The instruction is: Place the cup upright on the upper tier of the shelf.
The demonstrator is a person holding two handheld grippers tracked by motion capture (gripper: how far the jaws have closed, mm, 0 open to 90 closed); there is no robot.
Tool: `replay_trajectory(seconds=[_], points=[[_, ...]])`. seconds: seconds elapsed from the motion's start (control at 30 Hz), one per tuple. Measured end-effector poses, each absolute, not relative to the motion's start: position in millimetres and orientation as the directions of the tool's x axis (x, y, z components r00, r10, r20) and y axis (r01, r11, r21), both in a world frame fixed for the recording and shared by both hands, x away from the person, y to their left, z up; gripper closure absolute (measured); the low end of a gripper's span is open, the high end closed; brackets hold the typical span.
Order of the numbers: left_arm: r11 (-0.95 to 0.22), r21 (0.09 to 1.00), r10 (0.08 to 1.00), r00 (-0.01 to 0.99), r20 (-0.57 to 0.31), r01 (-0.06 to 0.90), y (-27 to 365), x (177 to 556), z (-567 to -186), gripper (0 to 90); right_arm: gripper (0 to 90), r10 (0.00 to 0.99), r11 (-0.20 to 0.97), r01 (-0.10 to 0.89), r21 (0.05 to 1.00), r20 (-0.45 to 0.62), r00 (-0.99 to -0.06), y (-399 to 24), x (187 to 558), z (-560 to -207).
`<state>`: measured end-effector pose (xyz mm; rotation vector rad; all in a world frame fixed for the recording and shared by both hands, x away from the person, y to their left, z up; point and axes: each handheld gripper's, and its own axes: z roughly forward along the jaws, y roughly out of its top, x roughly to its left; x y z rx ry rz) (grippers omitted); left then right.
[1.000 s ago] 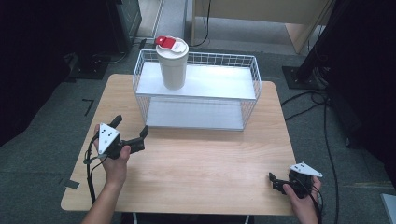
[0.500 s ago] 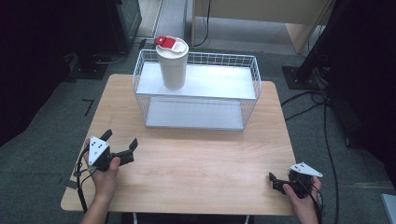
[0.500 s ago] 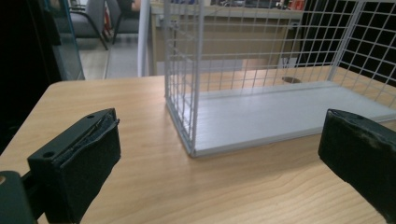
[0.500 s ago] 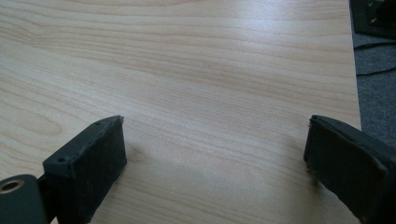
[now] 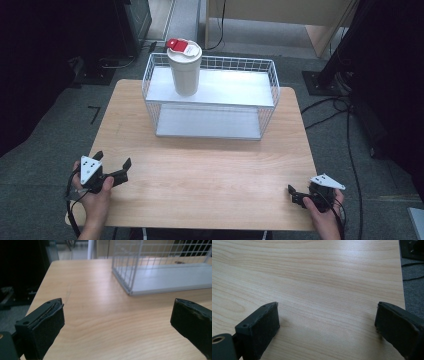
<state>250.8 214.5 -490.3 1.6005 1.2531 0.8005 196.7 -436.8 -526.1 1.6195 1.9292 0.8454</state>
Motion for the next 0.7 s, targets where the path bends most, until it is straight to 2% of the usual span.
replay_trajectory(seconds=[0.07, 0.33, 0.43, 0.7], points=[[-0.053, 0.924, 0.96, 0.273, -0.057, 0.379, 222.3, 248.5, -492.7, 0.0, 5.2, 0.982, 0.109, 0.686, 0.719, 0.027, -0.184, -436.8, 196.7, -526.1], [-0.16, 0.885, 0.946, 0.323, 0.011, 0.438, 229.4, 241.3, -500.5, 0.0, 5.3, 0.983, 0.107, 0.687, 0.719, 0.029, -0.183, -436.6, 196.6, -526.1], [-0.173, 0.862, 0.941, 0.338, 0.002, 0.476, 232.1, 241.6, -503.5, 0.0, 5.3, 0.983, 0.107, 0.687, 0.718, 0.029, -0.183, -436.6, 196.6, -526.0], [-0.24, 0.79, 0.94, 0.34, 0.042, 0.564, 239.5, 241.6, -512.9, 0.0, 5.5, 0.983, 0.104, 0.687, 0.719, 0.032, -0.182, -436.8, 196.5, -526.0]])
